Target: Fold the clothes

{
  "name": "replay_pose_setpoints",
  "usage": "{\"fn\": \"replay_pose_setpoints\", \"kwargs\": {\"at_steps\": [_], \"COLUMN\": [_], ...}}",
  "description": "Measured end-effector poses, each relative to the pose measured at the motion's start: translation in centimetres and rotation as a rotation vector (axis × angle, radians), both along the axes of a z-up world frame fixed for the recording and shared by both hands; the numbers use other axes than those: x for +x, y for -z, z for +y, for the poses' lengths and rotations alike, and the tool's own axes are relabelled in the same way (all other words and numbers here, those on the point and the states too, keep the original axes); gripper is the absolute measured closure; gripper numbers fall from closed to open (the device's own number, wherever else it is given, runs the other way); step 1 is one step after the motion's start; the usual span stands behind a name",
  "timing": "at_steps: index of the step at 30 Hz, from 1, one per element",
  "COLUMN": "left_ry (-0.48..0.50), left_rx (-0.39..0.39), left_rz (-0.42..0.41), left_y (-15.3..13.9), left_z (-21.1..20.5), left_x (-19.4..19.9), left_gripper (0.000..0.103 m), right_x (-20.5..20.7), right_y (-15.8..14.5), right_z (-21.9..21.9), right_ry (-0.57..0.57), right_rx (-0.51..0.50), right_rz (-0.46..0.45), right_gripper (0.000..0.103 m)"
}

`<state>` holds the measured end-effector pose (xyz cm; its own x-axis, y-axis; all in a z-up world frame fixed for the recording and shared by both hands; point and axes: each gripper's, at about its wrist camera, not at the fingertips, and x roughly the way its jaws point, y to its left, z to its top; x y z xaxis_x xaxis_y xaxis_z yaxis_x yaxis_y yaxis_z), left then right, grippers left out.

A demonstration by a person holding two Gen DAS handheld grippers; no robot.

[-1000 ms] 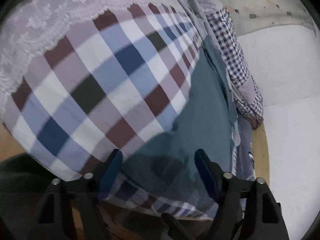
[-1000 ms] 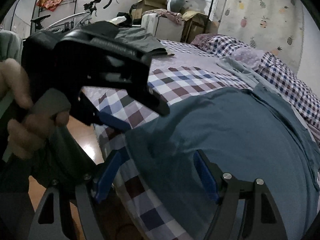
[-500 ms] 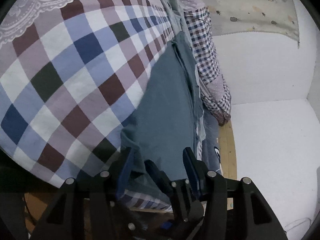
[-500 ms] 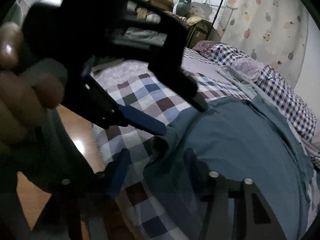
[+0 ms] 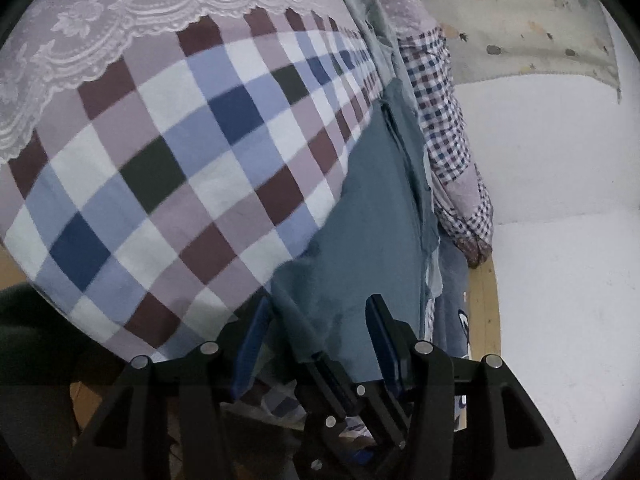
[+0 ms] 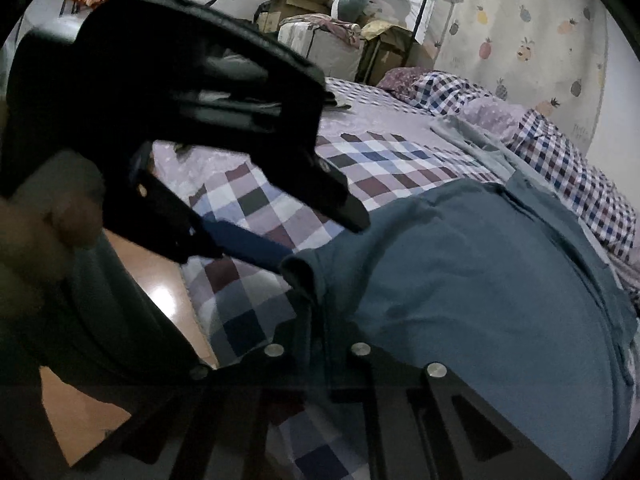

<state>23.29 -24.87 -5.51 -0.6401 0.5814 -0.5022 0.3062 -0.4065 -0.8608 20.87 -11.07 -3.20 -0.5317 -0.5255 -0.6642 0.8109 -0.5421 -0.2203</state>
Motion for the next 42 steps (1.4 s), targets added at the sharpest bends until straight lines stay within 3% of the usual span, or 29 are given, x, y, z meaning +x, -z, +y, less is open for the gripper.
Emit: {"fn": "replay_pose_setpoints", "kwargs": {"at_steps": [14, 18, 19, 21, 22, 23, 25, 31, 34, 36, 38, 40, 42], "left_ry": [0.004, -0.01, -0.014, -0.022, -0.031, -0.039, -0.054, -0.089, -0.1, -0.102, -0.105, -0.099, -0.087], "left_rx": [0.011, 0.013, 0.011, 0.007, 0.006, 0.009, 0.014, 0.027, 0.041, 0.05, 0.049, 0.047, 0.042], "left_rz": [-0.005, 0.008, 0.004, -0.003, 0.004, 0.011, 0.023, 0.024, 0.017, 0.014, 0.006, -0.014, -0.03], "left_y": [-0.1, -0.4, -0.3, -0.3, -0.5, -0.6, -0.7, -1.0, -0.9, -0.7, -0.6, -0.4, -0.1], "left_z": [0.9, 0.7, 0.6, 0.5, 0.5, 0.3, -0.2, -0.8, -0.8, -1.0, -1.1, -1.2, -1.1], "left_x": [1.1, 1.5, 1.6, 1.8, 1.8, 2.1, 2.6, 2.9, 2.6, 2.6, 2.6, 2.7, 2.8], "left_gripper": [0.051, 0.086, 0.09, 0.097, 0.098, 0.099, 0.099, 0.1, 0.1, 0.1, 0.1, 0.095, 0.076], "right_x": [2.0, 2.5, 2.5, 2.6, 2.5, 2.4, 2.5, 4.4, 4.4, 4.3, 4.2, 4.4, 4.6], "right_y": [-0.8, -0.5, -0.4, -0.2, 0.0, 0.1, 0.1, -0.2, -0.2, 0.0, 0.3, 0.2, 0.0], "right_z": [0.4, 0.9, 1.1, 1.4, 1.6, 1.7, 1.9, 1.3, 0.5, -0.3, -0.8, -0.8, -0.8], "right_ry": [-0.028, -0.031, -0.026, -0.01, 0.002, 0.013, 0.033, 0.027, 0.015, 0.005, 0.001, -0.008, -0.019], "right_rx": [-0.033, -0.036, -0.029, -0.013, -0.004, 0.002, 0.01, 0.023, 0.045, 0.07, 0.096, 0.095, 0.087], "right_rz": [-0.002, -0.011, -0.009, 0.005, 0.016, 0.027, 0.06, 0.188, 0.236, 0.263, 0.271, 0.268, 0.267], "right_gripper": [0.101, 0.101, 0.1, 0.094, 0.085, 0.069, 0.05, 0.047, 0.049, 0.058, 0.103, 0.101, 0.102]}}
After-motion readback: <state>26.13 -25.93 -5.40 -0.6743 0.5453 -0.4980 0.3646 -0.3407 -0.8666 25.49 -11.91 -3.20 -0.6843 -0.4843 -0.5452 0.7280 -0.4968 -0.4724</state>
